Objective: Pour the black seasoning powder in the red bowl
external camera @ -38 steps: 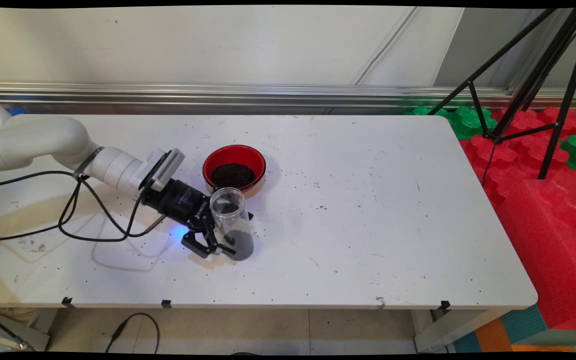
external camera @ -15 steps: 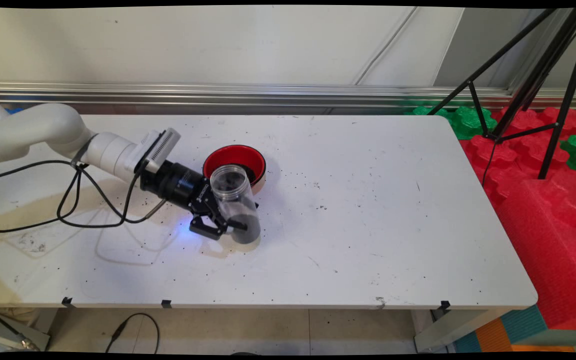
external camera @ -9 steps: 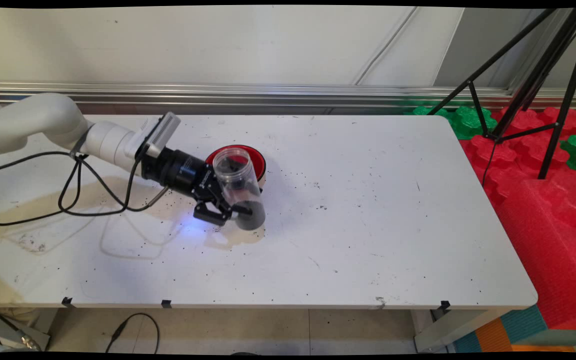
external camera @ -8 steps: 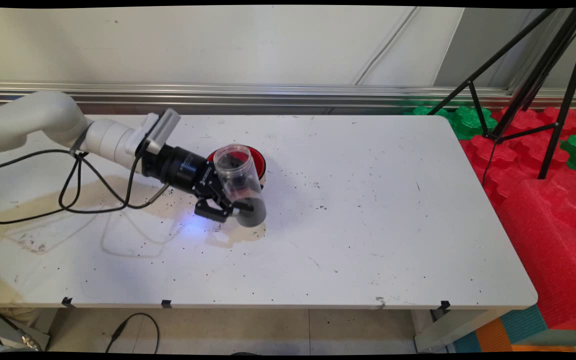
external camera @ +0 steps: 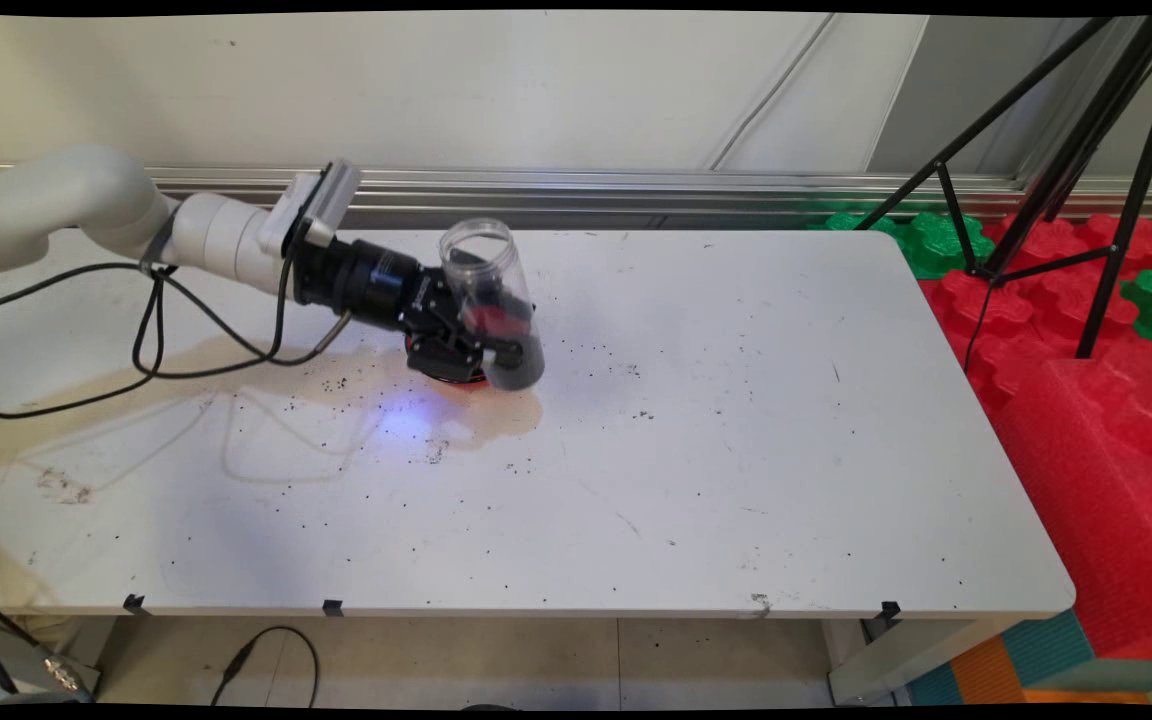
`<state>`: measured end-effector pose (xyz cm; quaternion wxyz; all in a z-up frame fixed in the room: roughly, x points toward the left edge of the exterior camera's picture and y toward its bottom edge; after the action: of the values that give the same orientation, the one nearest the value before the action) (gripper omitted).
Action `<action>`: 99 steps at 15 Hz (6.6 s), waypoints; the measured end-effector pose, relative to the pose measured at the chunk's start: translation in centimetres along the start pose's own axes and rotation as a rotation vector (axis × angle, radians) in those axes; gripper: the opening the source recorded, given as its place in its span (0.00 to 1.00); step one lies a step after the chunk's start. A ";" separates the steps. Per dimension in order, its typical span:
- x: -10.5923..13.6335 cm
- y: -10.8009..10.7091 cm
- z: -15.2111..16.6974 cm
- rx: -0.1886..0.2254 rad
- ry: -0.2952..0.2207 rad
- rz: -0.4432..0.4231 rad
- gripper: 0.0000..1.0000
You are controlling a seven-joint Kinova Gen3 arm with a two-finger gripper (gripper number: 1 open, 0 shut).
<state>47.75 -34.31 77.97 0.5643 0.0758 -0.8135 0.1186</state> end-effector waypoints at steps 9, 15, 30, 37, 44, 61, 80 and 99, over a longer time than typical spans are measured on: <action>0.7 -3.9 -1.8 0.143 -0.016 0.025 0.00; 0.1 -6.6 -3.5 0.258 -0.053 0.079 0.00; -2.6 -10.7 -5.9 0.425 -0.226 0.303 0.00; -3.9 -11.4 -6.0 0.446 -0.312 0.488 0.00; -5.0 -11.3 -5.5 0.424 -0.377 0.689 0.00; -6.3 -10.4 -4.9 0.335 -0.510 1.132 0.00; -5.6 -10.2 -4.3 0.245 -0.564 1.539 0.00; -4.3 -9.6 -3.5 0.189 -0.574 1.856 0.00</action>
<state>54.92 -42.62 76.20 0.0188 -0.5241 -0.6436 0.5575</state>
